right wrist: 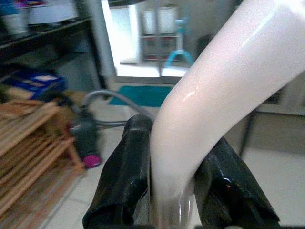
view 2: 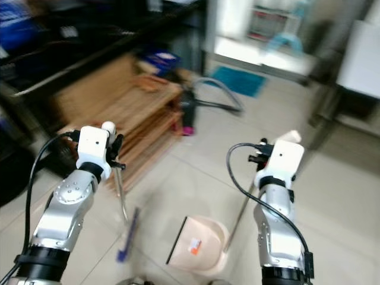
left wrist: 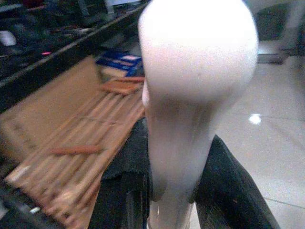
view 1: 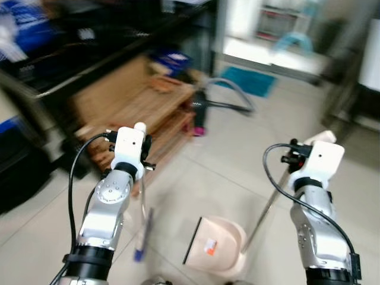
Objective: Sweep floor
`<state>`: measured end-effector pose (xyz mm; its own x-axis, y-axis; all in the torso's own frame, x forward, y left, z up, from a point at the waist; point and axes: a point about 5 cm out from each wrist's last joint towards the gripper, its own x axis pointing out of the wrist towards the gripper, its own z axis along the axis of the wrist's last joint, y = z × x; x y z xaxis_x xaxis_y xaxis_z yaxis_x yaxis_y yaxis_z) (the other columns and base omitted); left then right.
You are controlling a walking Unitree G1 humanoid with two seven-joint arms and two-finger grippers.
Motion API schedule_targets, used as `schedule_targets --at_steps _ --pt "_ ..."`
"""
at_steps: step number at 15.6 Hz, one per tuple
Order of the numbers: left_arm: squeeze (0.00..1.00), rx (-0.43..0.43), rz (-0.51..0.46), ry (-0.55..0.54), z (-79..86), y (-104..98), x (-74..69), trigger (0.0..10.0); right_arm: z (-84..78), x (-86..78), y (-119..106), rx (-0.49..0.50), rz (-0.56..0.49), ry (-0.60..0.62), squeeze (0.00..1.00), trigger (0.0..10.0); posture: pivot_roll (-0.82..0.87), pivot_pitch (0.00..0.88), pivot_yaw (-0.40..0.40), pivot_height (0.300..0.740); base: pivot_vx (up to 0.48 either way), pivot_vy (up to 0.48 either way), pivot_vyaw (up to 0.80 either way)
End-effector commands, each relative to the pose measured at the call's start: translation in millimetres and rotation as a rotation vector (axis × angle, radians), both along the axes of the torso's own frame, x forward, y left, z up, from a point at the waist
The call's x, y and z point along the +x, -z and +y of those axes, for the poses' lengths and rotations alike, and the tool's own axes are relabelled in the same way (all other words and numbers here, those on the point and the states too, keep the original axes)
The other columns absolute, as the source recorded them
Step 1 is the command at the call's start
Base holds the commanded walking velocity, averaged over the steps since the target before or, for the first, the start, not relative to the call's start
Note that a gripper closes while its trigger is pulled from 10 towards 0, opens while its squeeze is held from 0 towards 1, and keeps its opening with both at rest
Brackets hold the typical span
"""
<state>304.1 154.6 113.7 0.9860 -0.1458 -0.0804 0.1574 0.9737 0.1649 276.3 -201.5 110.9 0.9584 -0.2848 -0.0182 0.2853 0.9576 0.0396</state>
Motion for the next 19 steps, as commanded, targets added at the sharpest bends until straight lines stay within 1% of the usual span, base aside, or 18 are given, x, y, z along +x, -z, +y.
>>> schedule_targets --at_steps 1,2,3,4,5,6,7,8,9,10,11,12,16,19 --pt "0.00 0.014 -0.072 0.007 -1.7 -14 4.3 10.0 -3.4 1.1 -15 -0.022 -0.067 0.025 0.00 10.0 -0.01 0.000 0.072 0.740 0.000 0.000 -0.80" --pt "0.00 0.071 -0.114 0.001 -3.6 -14 4.0 10.0 -9.3 -2.3 -15 -0.057 -0.066 0.061 0.00 10.0 -0.01 0.000 0.067 0.740 0.000 0.000 -0.80" --pt "0.00 0.075 -0.121 -0.010 -3.7 -13 3.8 10.0 -12.9 -5.7 -15 -0.063 -0.065 0.083 0.00 10.0 -0.02 0.000 0.066 0.740 0.000 0.000 -0.80" --pt "0.00 0.080 -0.108 -0.008 -4.4 -9 2.6 10.0 -18.5 -10.3 -15 -0.073 -0.070 0.117 0.00 10.0 -0.02 0.000 0.066 0.740 0.000 0.000 -0.80" --pt "0.00 0.000 -0.015 0.063 -8.7 -3 -0.2 10.0 -20.5 -11.1 -15 -0.077 -0.071 0.129 0.00 10.0 -0.02 0.000 0.070 0.740 0.000 0.000 -0.80" --pt "0.00 -0.009 -0.017 0.072 -9.8 -3 -0.7 10.0 -20.4 -10.8 -15 -0.082 -0.068 0.129 0.00 10.0 -0.02 0.000 0.071 0.740 0.000 0.000 -0.80" --pt "0.00 -0.028 -0.004 0.060 -9.3 -3 -0.4 10.0 -18.4 -10.4 -15 -0.096 -0.061 0.121 0.00 10.0 -0.02 0.000 0.073 0.740 0.000 0.000 -0.80" --pt "0.00 -0.024 0.000 0.039 -6.9 -1 0.0 10.0 -14.0 -11.2 -12 -0.105 -0.049 0.106 0.00 10.0 -0.03 0.000 0.074 0.740 0.000 0.000 -0.80" --pt "0.00 0.008 -0.031 0.037 -5.6 -2 -0.3 10.0 -12.3 -12.0 -10 -0.099 -0.042 0.105 0.00 10.0 -0.03 0.000 0.074 0.740 0.000 0.000 -0.80" --pt "0.00 0.059 -0.062 0.018 -4.2 -1 -0.4 10.0 -10.4 -13.3 -8 -0.105 -0.027 0.095 0.00 10.0 -0.03 0.000 0.074 0.740 0.000 0.000 -0.80" --pt "0.00 0.035 -0.051 0.030 -5.3 0 -0.4 10.0 -10.7 -13.6 -8 -0.114 -0.021 0.097 0.00 10.0 -0.03 0.000 0.074 0.740 0.000 0.000 -0.80" --pt "0.00 0.028 -0.047 0.034 -5.9 0 -0.7 10.0 -11.4 -13.7 -8 -0.122 -0.018 0.100 0.00 10.0 -0.03 0.000 0.073 0.740 0.000 0.000 -0.80" --pt "0.00 0.052 -0.036 0.047 -9.2 5 -1.8 10.0 -15.6 -16.2 -6 -0.131 0.006 0.127 0.00 10.0 -0.04 0.000 0.067 0.740 0.000 0.000 -0.80" --pt "0.00 0.050 -0.038 0.043 -9.5 5 -1.2 10.0 -15.5 -14.7 -7 -0.140 0.006 0.127 0.00 10.0 -0.04 0.000 0.068 0.740 0.000 0.000 -0.80"
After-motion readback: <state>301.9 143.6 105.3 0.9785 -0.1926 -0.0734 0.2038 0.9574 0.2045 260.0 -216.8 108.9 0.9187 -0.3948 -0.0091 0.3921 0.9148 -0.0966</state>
